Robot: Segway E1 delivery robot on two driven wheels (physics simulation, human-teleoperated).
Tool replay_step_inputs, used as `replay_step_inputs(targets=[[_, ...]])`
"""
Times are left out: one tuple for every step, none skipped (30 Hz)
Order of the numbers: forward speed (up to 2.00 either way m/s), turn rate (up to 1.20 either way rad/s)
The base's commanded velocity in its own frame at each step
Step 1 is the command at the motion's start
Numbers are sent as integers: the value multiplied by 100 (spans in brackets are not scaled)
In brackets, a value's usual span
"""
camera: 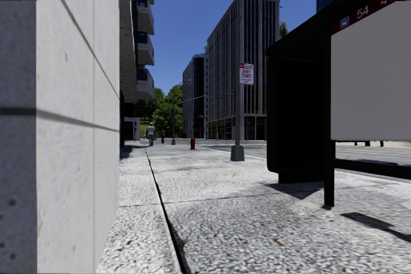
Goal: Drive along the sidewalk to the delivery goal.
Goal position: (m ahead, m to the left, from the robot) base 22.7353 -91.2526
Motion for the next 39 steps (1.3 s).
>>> replay_step_inputs(targets=[[200, 0], [200, 0], [200, 0], [200, 0], [200, 0], [200, 8], [200, 8], [200, 21], [200, 25], [200, 27], [200, 27], [200, 27], [200, 27], [200, 27], [200, 27], [200, 27], [200, 27], [200, 27], [200, 27], [200, 27], [200, 27], [200, 27], [200, 27], [200, 27], [200, 27], [200, 27], [200, 27], [200, 27], [200, 27], [200, 27], [200, 27], [200, 27], [200, 27], [200, 27], [200, 27], [200, 27], [200, 27], [200, 27], [200, 27]])
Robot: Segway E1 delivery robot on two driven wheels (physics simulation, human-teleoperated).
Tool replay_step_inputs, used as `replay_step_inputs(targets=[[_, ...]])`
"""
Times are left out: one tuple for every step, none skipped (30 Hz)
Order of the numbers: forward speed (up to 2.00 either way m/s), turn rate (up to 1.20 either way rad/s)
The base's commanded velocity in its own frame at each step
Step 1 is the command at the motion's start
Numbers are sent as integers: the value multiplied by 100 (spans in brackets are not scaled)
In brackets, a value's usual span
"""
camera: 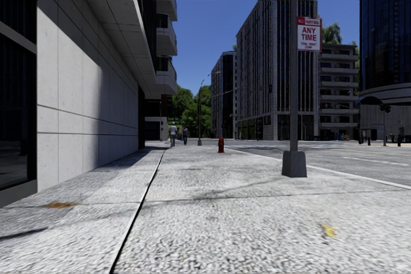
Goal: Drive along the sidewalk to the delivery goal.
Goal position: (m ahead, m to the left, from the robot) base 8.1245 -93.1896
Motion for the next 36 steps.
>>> replay_step_inputs(targets=[[200, 27], [200, 27], [200, 27], [200, 27], [200, 27], [200, 27], [200, 27], [200, 27], [200, 27], [200, 27], [200, 27], [200, 27], [200, 27], [200, 27], [200, 27], [200, 27], [200, 27], [200, 27], [200, 27], [200, 27], [200, 27], [200, 27], [200, 27], [200, 27], [200, 27], [200, 27], [200, 27], [200, 27], [200, 27], [200, 27], [200, 27], [200, 27], [200, 27], [200, 27], [200, 27], [200, 27]])
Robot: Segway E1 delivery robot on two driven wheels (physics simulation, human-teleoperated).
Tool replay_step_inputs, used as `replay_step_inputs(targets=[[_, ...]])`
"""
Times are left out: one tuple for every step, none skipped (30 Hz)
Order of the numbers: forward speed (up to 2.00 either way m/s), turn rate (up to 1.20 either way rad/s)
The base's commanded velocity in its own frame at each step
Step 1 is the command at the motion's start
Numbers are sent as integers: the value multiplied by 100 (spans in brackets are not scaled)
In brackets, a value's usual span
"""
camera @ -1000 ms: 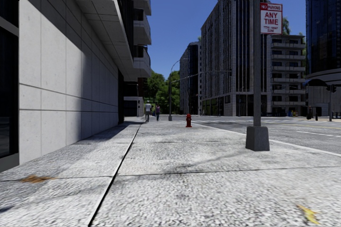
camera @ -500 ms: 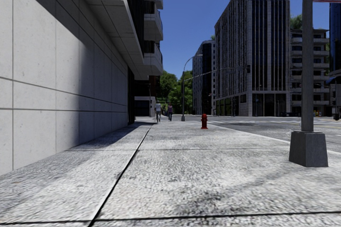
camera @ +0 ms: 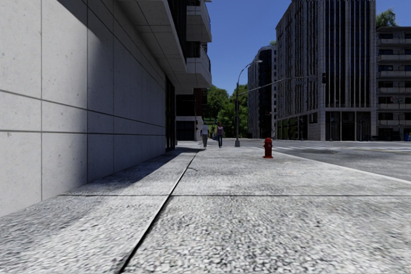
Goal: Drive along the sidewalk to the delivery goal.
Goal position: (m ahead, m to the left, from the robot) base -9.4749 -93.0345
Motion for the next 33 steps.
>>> replay_step_inputs(targets=[[200, 27], [200, 27], [200, 27], [200, 27], [200, 27], [200, 27], [200, 27], [200, 27], [200, 27], [200, 27], [200, 27], [200, 27], [200, 27], [200, 23], [200, 14], [200, 14], [200, 9], [200, 0], [200, 0], [200, 0], [200, 0], [200, 0], [200, 0], [200, 0], [200, 0], [200, 0], [200, 0], [200, 0], [200, 0], [200, 0], [200, 0], [200, 0], [200, 0]])
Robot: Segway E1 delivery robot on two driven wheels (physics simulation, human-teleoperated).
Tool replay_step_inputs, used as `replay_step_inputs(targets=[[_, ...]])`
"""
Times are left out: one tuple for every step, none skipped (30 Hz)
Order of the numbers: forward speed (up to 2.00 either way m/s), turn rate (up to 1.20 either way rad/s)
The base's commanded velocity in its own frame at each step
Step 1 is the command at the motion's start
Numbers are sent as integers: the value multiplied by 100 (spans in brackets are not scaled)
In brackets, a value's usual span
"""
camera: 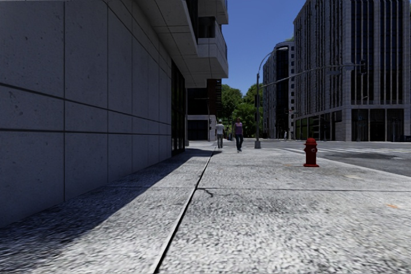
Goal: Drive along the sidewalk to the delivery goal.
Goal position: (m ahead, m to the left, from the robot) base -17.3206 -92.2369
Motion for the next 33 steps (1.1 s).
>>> replay_step_inputs(targets=[[200, 0], [200, 0], [200, 0], [200, 0], [200, 0], [200, 0], [200, 0], [200, 0], [200, 0], [200, 0], [200, 0], [200, 0], [200, 0], [200, 0], [200, 0], [200, 0], [200, 0], [200, 0], [200, 0], [200, 0], [200, 0], [200, 0], [200, 0], [200, 0], [200, 0], [200, 0], [200, 0], [200, 0], [200, 0], [200, 0], [200, 0], [200, 0], [200, 0]])
